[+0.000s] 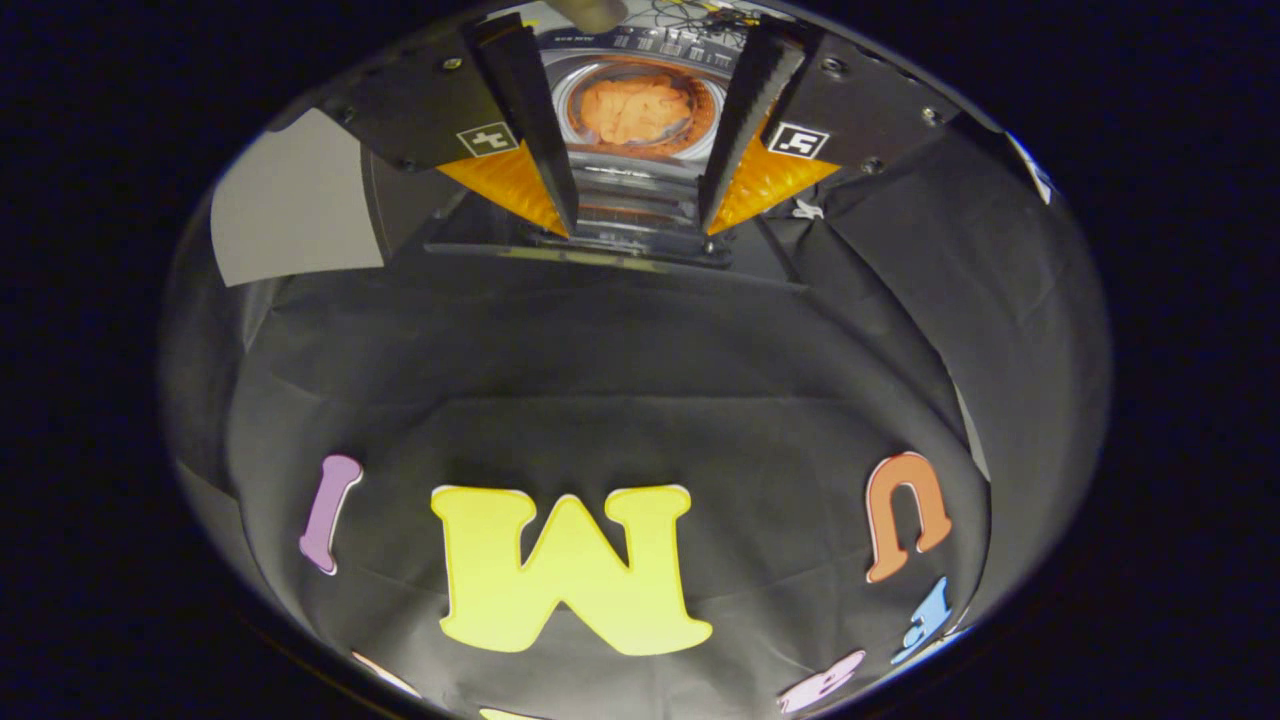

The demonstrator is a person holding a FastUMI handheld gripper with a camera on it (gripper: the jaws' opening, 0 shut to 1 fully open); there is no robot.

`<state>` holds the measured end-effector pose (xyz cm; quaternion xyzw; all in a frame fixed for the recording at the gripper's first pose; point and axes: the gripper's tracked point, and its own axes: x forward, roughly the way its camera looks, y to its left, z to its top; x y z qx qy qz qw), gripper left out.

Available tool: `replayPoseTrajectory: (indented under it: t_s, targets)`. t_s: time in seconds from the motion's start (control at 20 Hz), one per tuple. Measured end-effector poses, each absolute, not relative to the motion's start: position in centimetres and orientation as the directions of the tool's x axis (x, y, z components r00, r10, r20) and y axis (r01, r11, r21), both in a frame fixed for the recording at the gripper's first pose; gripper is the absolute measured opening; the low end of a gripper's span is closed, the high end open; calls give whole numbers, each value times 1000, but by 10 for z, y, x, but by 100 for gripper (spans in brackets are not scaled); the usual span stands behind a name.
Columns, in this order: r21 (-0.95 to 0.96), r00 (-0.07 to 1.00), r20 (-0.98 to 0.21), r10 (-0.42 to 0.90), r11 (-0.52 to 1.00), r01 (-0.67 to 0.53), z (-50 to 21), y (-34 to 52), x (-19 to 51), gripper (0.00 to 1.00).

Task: Put the clothes into the washing machine and then close the washing machine lid.

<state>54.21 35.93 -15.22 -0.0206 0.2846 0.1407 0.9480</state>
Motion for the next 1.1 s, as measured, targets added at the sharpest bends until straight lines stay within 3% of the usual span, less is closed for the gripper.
replayPoseTrajectory:
  t_s: [0.45, 1.1]
  targets:
    - [70, 821, -517, 243, 968, -242, -123, 371, 601, 76]
    - [96, 763, -615, 201, 979, -180, -180, 386, 679, 76]
